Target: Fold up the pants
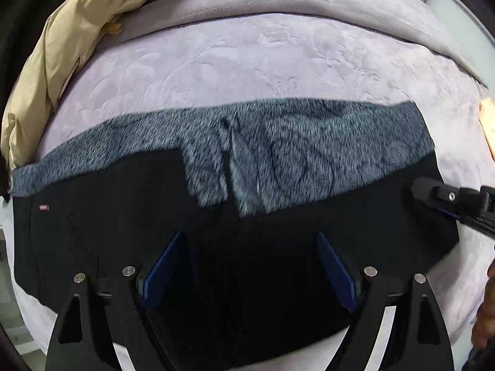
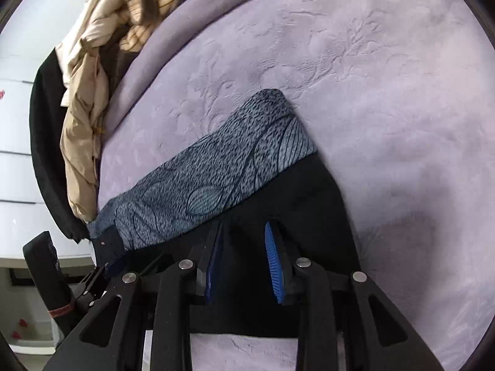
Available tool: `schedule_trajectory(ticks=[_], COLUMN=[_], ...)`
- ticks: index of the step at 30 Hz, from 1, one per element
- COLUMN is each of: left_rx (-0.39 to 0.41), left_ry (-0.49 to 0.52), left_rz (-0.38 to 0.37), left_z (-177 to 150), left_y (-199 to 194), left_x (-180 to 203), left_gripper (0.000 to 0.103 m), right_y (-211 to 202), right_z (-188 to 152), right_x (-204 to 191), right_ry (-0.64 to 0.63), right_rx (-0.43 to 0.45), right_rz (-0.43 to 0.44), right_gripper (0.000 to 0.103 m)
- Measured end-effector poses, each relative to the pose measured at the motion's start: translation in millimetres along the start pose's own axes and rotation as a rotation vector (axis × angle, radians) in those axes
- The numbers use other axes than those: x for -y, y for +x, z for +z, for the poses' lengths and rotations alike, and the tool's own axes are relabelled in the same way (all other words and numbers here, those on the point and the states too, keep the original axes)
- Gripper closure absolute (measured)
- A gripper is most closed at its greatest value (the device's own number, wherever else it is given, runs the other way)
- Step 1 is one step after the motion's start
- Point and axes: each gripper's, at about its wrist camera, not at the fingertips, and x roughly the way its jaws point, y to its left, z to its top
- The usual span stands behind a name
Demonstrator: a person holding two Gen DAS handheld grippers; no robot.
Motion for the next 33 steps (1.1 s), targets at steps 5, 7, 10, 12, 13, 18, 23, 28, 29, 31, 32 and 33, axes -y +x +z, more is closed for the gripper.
schedule_trajectory(ticks=[5,7,10,12,13,18,23,28,29,31,32,33], left_rx=[-0.026,-0.033,-0.029,-0.021,-0.017,-0.014,0.000,0.012,0.012,0.008,0.008,0.009], left_ry=[-0.014,-0.035,-0.054,-0.059,-0.071,-0.122,-0.147,-0.153,-0.159,-0.179,-0.190,-0.206], left_rz=[-0.010,-0.017,-0.018,-0.011,-0.009,-0.025,-0.026,0.004,0.003,0.002,-0.001,-0.006], left_z=[-27,-37,-50,-57,-62,-82,-104,-117,-118,-119,-120,-122], left_y=[-20,-27,-39,-45,-48,-64,-86,-100,-99,-97,-97,-97], left_x=[-19,-28,-43,-51,-58,-86,-114,-134,-136,-141,-145,-149], left_gripper=[0.016,0.016,0.016,0.016,0.016,0.016,0.006,0.000,0.000,0.000,0.000,0.000], right_y=[-8,-8,-6,-7,-7,-11,-15,-20,-19,-18,-18,-17], right_z=[-21,-27,-35,-44,-50,-75,-97,-118,-121,-128,-131,-133], right_x=[-25,-35,-53,-62,-71,-90,-107,-127,-130,-140,-145,-149], right_ry=[-0.130,-0.155,-0.178,-0.214,-0.242,-0.281,-0.300,-0.329,-0.333,-0.352,-0.364,-0.373], right_rx=[-0.007,-0.002,-0.027,-0.042,-0.051,-0.101,-0.145,-0.162,-0.165,-0.162,-0.155,-0.150], right_rz=[-0.083,-0.120,-0.139,-0.160,-0.177,-0.201,-0.223,-0.233,-0.233,-0.235,-0.239,-0.244], right_gripper=[0.070,0.068,0.055,0.052,0.052,0.044,0.043,0.037,0.036,0.027,0.025,0.021])
